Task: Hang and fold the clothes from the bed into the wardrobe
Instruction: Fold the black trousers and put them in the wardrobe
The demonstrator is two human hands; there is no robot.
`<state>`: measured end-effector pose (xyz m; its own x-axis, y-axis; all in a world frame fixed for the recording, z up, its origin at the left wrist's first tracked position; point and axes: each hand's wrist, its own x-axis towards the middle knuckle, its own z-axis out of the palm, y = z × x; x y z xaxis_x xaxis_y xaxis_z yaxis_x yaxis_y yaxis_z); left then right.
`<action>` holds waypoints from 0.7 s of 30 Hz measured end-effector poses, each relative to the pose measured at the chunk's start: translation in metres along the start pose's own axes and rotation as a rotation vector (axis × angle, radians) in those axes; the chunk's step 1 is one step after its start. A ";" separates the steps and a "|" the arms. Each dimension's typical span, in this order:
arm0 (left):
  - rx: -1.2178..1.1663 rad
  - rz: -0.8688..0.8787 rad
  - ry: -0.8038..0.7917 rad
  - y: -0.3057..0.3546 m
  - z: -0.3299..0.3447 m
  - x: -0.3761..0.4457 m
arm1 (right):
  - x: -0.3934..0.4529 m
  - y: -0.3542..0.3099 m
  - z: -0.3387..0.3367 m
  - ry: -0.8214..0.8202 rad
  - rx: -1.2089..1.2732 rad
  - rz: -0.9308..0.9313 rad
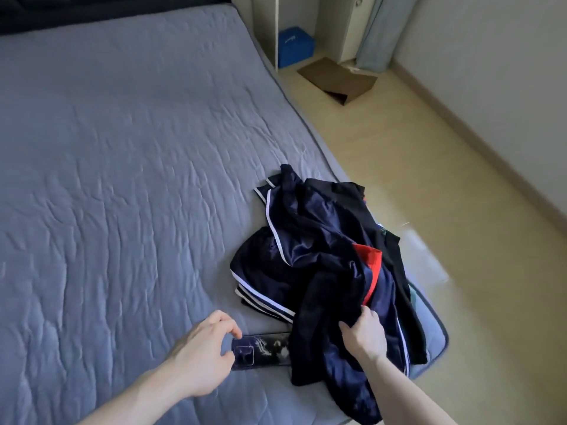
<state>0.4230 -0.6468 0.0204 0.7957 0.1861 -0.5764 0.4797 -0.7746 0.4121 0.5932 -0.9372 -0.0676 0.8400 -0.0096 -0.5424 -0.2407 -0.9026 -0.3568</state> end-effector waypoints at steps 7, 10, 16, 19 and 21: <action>-0.056 -0.069 -0.010 -0.023 -0.010 -0.029 | -0.049 -0.055 -0.012 0.083 0.235 -0.267; -0.117 -0.029 -0.028 -0.006 -0.032 -0.057 | -0.111 -0.099 -0.057 0.072 0.461 -0.432; -0.210 0.091 -0.078 0.023 -0.076 -0.140 | -0.234 -0.207 -0.142 -0.147 0.707 -0.605; -0.260 0.117 0.089 0.029 -0.102 -0.169 | -0.280 -0.260 -0.168 -0.284 0.764 -0.616; -0.282 0.113 0.317 0.020 -0.129 -0.194 | -0.312 -0.290 -0.181 -0.354 0.753 -0.621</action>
<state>0.3256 -0.6205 0.2313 0.9021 0.3201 -0.2895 0.4303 -0.6139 0.6618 0.4888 -0.7504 0.3431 0.7584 0.6022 -0.2494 -0.1581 -0.2012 -0.9667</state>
